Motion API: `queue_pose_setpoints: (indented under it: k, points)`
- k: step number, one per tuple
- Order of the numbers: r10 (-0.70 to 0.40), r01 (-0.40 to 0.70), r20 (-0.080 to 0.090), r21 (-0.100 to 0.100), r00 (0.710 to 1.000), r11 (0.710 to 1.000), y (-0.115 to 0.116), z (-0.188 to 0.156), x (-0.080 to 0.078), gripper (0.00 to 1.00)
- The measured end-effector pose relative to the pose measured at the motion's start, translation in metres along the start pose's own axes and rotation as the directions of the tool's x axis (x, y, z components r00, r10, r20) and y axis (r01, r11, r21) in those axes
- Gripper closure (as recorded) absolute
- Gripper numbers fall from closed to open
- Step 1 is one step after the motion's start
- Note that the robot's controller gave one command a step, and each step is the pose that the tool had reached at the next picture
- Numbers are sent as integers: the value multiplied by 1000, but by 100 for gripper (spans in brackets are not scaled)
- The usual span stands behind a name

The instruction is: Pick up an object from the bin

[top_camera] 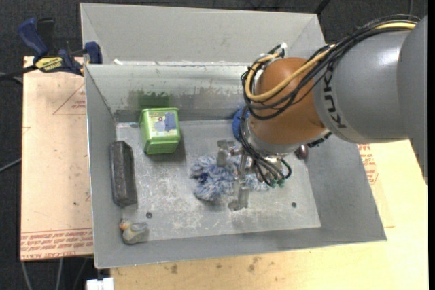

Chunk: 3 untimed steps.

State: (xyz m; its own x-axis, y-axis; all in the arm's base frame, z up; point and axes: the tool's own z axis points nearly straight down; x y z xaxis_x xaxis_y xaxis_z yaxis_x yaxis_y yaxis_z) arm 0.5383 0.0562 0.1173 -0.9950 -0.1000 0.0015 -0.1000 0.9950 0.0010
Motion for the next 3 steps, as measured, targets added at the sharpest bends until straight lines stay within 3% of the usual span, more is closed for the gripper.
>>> queue_pose_setpoints:
  k: [1,2,3]
  points:
    - [-97,97,6,0,995,995,-7,45,-8,100]
    - [-97,97,7,0,995,995,-7,45,-8,100]
    - [-33,33,4,0,999,999,-21,-85,-19,100]
